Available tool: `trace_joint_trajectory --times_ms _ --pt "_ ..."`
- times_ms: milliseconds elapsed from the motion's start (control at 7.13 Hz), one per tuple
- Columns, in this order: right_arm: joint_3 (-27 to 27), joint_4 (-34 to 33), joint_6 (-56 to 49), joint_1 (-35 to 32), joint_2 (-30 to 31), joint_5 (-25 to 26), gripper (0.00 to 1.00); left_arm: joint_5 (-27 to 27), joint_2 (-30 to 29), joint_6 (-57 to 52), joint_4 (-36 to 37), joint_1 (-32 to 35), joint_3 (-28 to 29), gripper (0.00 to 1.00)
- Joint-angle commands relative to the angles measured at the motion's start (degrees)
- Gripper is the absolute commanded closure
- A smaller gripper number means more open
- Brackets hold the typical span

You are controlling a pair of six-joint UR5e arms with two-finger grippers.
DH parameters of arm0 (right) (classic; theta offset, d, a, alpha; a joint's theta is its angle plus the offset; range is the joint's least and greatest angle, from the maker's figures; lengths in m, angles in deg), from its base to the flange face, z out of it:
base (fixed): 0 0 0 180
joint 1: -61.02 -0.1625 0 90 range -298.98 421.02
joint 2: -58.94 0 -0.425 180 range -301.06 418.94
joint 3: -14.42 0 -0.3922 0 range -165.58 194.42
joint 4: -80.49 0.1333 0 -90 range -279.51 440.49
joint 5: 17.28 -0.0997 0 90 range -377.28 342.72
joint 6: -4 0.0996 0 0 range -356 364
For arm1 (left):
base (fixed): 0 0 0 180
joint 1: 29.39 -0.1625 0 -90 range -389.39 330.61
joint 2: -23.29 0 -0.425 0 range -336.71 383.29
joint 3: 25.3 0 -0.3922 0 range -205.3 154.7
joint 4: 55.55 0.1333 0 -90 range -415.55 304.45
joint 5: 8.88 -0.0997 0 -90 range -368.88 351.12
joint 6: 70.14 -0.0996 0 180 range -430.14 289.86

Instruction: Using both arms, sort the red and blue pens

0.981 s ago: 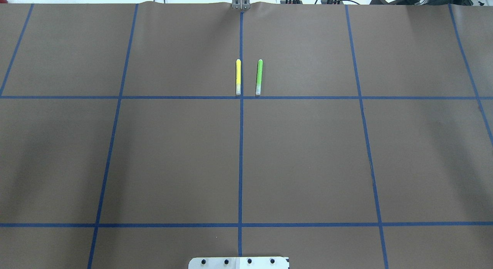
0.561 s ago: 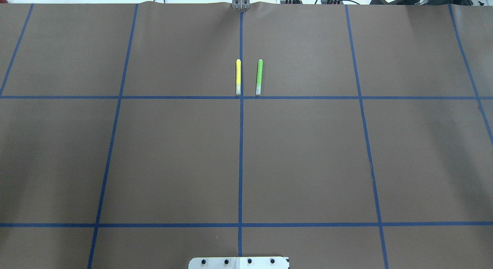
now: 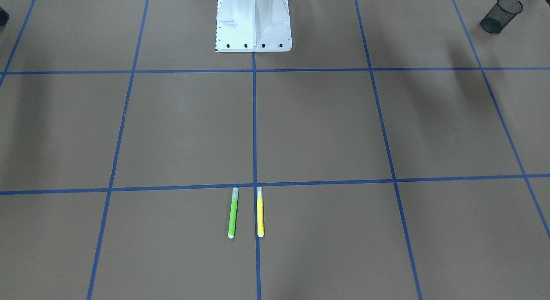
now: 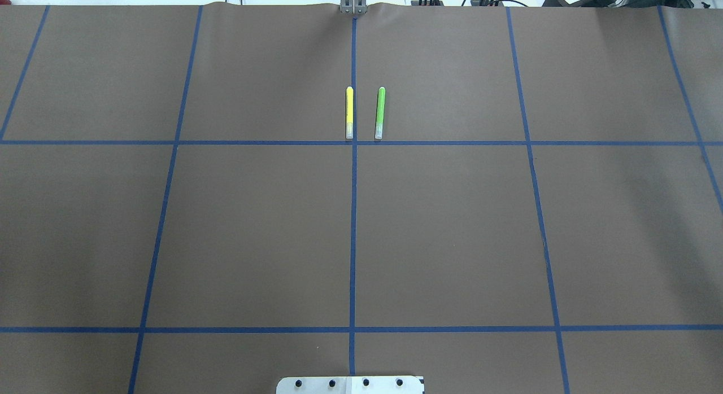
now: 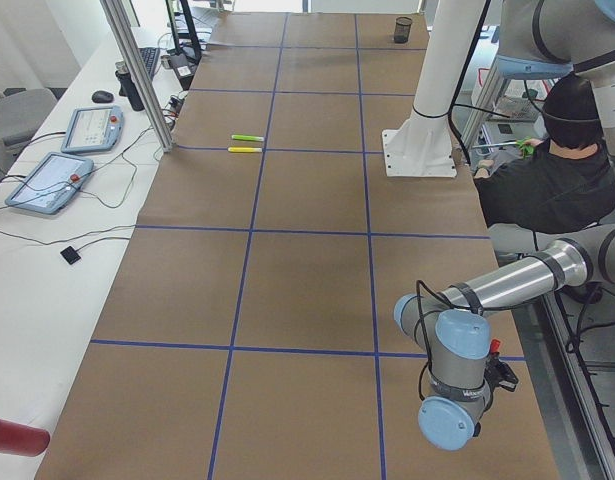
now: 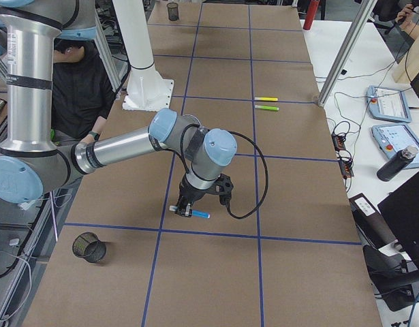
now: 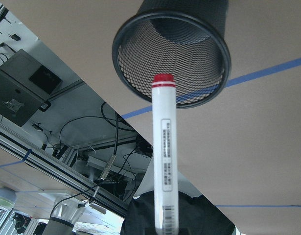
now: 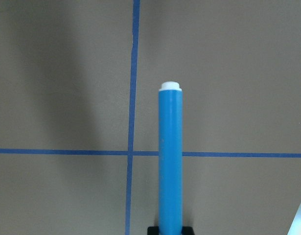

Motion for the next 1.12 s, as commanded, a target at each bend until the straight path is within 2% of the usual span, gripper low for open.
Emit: trace_joint_trajectory --times_ms 0,421,701,841,981 --pt "-0.2 0.1 0.1 0.0 -0.4 0.0 1.00 0.4 -0.4 -0.1 -0.5 0.2 2.6 1.00" --pt "-0.2 0.1 0.0 0.0 -0.2 0.1 1.00 1.3 -0.6 -0.2 -1.9 0.2 3.3 1.00" --pt "-0.3 0.1 0.0 -0.1 -0.2 0.1 1.00 1.5 -0.6 -6.2 -2.1 0.3 5.2 0.10" --pt "-0.3 0.1 0.0 -0.1 -0.2 0.1 1.00 3.5 -0.6 -6.5 -2.1 0.2 4.9 0.00" --pt "-0.3 0.1 0.1 -0.1 -0.3 0.1 1.00 4.1 -1.2 -6.6 -2.1 0.2 4.5 0.00"
